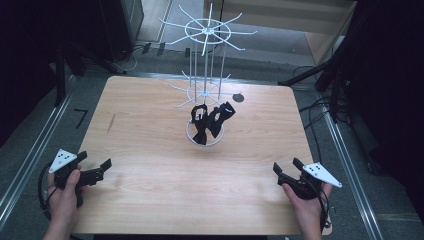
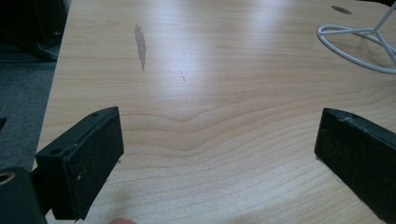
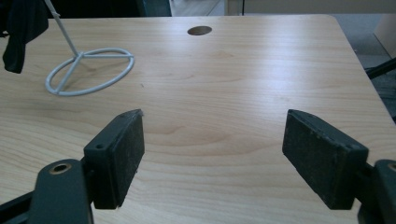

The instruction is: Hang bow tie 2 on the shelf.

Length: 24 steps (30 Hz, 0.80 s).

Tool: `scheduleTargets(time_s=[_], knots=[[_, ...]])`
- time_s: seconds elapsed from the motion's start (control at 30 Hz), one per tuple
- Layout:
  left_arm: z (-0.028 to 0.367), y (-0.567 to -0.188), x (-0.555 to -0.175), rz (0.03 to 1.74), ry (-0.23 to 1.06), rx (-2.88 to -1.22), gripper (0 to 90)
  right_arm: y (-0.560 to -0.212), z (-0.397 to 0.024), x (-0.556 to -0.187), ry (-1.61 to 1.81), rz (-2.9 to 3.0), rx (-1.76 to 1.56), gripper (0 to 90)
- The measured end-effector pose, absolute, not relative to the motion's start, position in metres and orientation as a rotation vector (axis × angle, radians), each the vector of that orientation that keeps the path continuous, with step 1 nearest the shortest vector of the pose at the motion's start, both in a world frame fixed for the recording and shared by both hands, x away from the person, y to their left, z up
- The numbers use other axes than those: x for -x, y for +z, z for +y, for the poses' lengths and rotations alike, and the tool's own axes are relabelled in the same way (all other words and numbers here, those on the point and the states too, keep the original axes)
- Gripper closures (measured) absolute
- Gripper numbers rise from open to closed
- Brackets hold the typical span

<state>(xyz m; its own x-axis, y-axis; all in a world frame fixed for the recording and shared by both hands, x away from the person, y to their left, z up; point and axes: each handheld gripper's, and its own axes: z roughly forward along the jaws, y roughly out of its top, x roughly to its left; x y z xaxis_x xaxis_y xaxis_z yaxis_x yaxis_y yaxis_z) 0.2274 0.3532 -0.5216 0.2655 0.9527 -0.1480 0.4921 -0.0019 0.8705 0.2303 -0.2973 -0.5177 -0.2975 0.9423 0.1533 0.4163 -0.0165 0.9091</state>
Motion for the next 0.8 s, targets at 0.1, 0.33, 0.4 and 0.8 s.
scheduleTargets(time_s=[0.1, 0.33, 0.4, 0.8], knots=[[0.353, -0.522, -0.227, 1.359, 0.641, -1.634, 1.6, -0.519, -0.301, -0.228, 1.288, 1.736, -1.421, 21.6], [0.353, -0.522, -0.227, 1.360, 0.639, -1.631, 1.6, -0.523, -0.317, -0.221, 1.271, 1.716, -1.446, 21.8], [0.353, -0.522, -0.227, 1.360, 0.640, -1.630, 1.6, -0.523, -0.318, -0.220, 1.271, 1.714, -1.454, 21.8], [0.354, -0.522, -0.227, 1.364, 0.640, -1.627, 1.6, -0.530, -0.337, -0.211, 1.257, 1.688, -1.481, 22.0]])
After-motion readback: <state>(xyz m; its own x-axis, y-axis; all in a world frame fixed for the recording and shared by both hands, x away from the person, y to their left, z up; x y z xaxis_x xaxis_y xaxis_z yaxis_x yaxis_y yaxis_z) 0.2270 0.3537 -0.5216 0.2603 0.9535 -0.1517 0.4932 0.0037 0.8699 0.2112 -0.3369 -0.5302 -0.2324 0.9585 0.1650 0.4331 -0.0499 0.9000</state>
